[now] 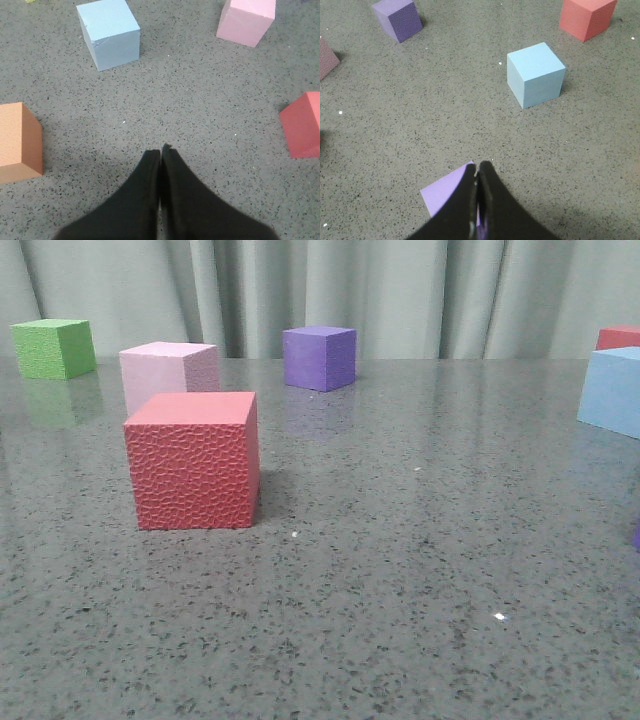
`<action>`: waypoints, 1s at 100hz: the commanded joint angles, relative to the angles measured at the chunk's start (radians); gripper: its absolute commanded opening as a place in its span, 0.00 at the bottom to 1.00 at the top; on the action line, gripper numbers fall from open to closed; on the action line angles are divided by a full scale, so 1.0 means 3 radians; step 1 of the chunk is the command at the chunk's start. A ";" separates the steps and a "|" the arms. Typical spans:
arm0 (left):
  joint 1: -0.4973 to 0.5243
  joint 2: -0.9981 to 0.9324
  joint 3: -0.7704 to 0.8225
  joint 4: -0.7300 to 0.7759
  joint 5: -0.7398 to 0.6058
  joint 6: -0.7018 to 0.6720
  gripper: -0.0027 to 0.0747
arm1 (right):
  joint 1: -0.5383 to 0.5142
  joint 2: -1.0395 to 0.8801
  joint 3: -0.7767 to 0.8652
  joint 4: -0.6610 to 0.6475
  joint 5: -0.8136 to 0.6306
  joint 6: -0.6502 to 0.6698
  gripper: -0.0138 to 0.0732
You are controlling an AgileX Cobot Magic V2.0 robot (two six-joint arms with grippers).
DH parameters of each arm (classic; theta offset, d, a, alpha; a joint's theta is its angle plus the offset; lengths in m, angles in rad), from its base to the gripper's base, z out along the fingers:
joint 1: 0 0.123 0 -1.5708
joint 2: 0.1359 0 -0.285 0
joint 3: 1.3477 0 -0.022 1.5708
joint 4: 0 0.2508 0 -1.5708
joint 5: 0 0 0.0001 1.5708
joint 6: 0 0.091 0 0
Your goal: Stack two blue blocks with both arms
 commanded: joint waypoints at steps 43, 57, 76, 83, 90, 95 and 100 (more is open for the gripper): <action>0.0013 0.0030 -0.0106 -0.0008 -0.0148 0.0134 0.86 | 0.0002 0.0039 -0.0120 0.0050 -0.0151 -0.0025 0.90; 0.0013 0.0030 -0.0106 -0.0008 -0.0148 0.0134 0.82 | 0.0002 0.0039 -0.0120 0.0050 -0.0158 -0.0025 0.90; 0.0013 0.0030 -0.0106 -0.0008 -0.0141 0.0134 0.79 | -0.0002 0.0112 -0.0166 0.0047 -0.0295 -0.0019 0.90; 0.0013 0.0030 -0.0106 -0.0008 -0.0129 0.0134 0.78 | -0.0002 0.0251 -0.0255 0.0044 -0.0274 0.0025 0.90; 0.0013 0.0030 -0.0106 -0.0008 -0.0129 0.0134 0.76 | -0.0002 0.0444 -0.0383 0.0025 -0.0233 0.0025 0.90; 0.0013 0.0030 -0.0106 -0.0008 -0.0129 0.0134 0.75 | -0.0002 0.0598 -0.0507 -0.0004 -0.0206 0.0025 0.90; 0.0013 0.0030 -0.0106 -0.0008 -0.0129 0.0134 0.74 | -0.0002 0.0758 -0.0631 -0.0071 -0.0179 0.0025 0.90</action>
